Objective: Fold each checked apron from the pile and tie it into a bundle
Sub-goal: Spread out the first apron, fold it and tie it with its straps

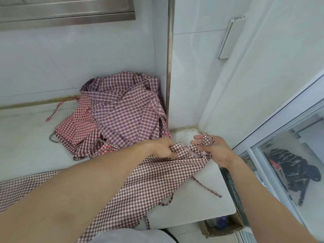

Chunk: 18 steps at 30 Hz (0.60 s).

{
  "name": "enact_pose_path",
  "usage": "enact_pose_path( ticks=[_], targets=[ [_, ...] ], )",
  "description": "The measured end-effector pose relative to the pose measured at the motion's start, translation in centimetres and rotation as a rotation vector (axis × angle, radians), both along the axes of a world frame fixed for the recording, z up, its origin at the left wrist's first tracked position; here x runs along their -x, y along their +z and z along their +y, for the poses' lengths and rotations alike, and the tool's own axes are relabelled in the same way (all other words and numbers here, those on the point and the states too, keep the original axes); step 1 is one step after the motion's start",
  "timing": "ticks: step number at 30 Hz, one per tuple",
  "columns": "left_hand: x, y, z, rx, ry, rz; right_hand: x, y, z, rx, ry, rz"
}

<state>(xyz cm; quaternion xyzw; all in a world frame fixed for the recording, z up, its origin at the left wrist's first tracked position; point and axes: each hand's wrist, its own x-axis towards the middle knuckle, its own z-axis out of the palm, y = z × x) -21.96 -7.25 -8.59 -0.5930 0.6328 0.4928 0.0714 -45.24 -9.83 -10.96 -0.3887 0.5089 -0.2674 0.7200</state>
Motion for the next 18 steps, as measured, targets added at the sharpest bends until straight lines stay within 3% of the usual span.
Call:
enact_pose_path(
  ticks=[12, 15, 18],
  targets=[
    [-0.7, 0.2, 0.0, 0.050, 0.133, 0.101, -0.1, -0.1, -0.1, -0.037, -0.114, -0.175],
    [-1.2, 0.0, 0.1, 0.089, 0.137, 0.045, -0.1, -0.4, -0.4, 0.021, -0.110, -0.003],
    [-1.1, 0.0, 0.0, 0.064, 0.007, -0.071, -0.2, -0.5, -0.9, 0.082, -0.113, 0.216]
  ],
)
